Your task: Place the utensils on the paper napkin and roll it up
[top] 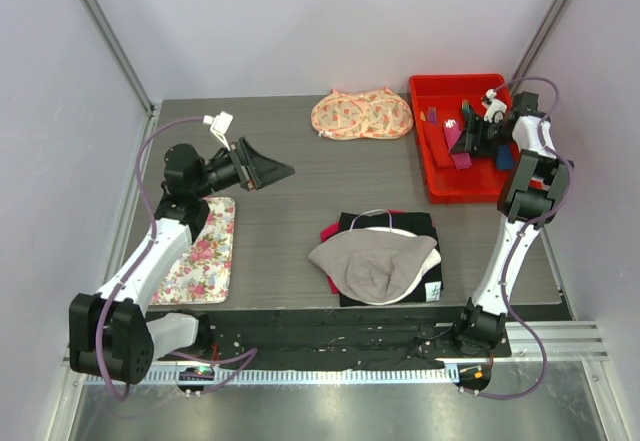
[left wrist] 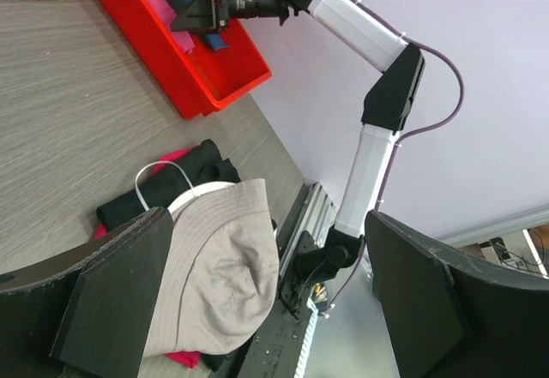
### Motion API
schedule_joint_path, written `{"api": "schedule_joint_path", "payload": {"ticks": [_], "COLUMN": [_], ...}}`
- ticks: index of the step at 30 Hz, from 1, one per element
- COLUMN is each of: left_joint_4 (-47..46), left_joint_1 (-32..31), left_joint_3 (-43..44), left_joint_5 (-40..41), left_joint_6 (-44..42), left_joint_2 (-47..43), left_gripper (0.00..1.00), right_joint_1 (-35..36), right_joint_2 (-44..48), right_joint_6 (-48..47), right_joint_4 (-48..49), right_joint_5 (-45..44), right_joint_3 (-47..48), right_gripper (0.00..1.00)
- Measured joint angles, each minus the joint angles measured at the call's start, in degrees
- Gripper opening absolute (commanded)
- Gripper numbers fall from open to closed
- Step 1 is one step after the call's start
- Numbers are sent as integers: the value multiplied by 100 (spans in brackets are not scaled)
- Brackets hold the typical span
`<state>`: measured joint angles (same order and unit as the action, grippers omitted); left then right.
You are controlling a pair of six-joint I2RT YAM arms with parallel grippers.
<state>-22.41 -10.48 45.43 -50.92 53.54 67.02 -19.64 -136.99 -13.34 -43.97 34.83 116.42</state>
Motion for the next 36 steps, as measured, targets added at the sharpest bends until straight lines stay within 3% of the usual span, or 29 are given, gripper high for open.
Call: {"api": "schedule_joint_path", "payload": {"ticks": [8,13,25,29,36], "left_joint_4": [1038,2085,5086,5831,6439], "left_joint_1": [0,13,649,949,1043], "left_joint_3": [282,901,3672,4590,3906], "left_joint_5": [170,369,1303,1823,2774], "left_joint_6": [-610,-1244,-2400,-2712,-3386], "left_joint_2": [122,260,1320,1779,1729], "left_gripper": [100,100,100,100,100], "right_joint_1": [2,0,44,251,1878], "right_joint_2": [289,745,2238,3062,4651], "right_joint_6": [188,452,1019,1117,1228], "right_joint_4": [-46,-46,0,101,730], "right_joint_5": [286,509,793,511,-839], "right_joint_3": [-85,-57,7,-658,-2973], "right_gripper": [80,91,100,100,100]}}
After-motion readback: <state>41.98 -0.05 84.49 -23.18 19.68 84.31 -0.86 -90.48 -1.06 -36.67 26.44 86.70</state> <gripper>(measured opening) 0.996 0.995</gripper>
